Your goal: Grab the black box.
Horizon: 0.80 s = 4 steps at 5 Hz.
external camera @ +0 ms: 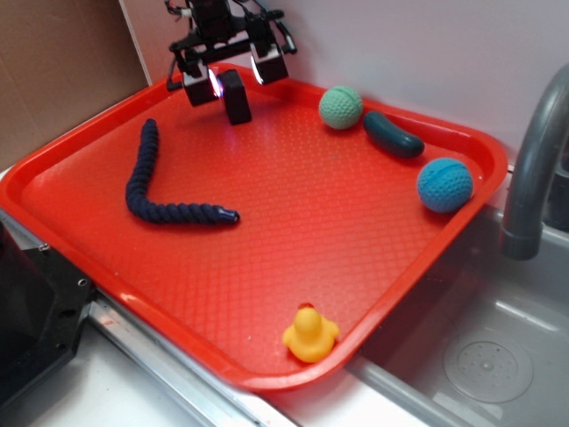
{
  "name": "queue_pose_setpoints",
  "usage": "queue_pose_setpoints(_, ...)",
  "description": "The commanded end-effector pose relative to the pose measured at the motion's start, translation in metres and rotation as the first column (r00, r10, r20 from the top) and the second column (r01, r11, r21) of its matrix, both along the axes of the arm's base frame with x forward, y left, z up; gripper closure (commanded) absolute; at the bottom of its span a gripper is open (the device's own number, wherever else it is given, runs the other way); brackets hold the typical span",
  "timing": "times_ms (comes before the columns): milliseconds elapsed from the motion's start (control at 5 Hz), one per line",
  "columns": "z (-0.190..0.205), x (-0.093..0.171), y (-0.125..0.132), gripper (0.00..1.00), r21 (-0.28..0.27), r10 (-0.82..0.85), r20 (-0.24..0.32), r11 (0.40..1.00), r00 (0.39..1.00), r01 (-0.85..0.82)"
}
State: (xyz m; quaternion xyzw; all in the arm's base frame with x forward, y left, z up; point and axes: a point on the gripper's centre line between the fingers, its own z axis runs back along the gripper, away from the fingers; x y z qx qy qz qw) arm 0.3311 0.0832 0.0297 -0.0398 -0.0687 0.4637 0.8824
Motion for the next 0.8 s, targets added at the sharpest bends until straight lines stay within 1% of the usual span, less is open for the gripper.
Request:
queue_pose_setpoints(0,0.021,-0.001,0.003,1.00,-0.012,0.019,0.060,1.000,0.998,-0.018)
queue_pose_setpoints(200,0.031,-0.017,-0.002,1.00,0.010,-0.014,0.074,1.000,0.997,0.013)
queue_pose_setpoints(400,0.061,-0.023,-0.030,1.00,0.151,-0.143,0.012,0.979,0.990,0.139)
queue_pose_setpoints(600,0.113,-0.050,-0.054,1.00,0.050,-0.370,-0.022,0.927,0.929,0.371)
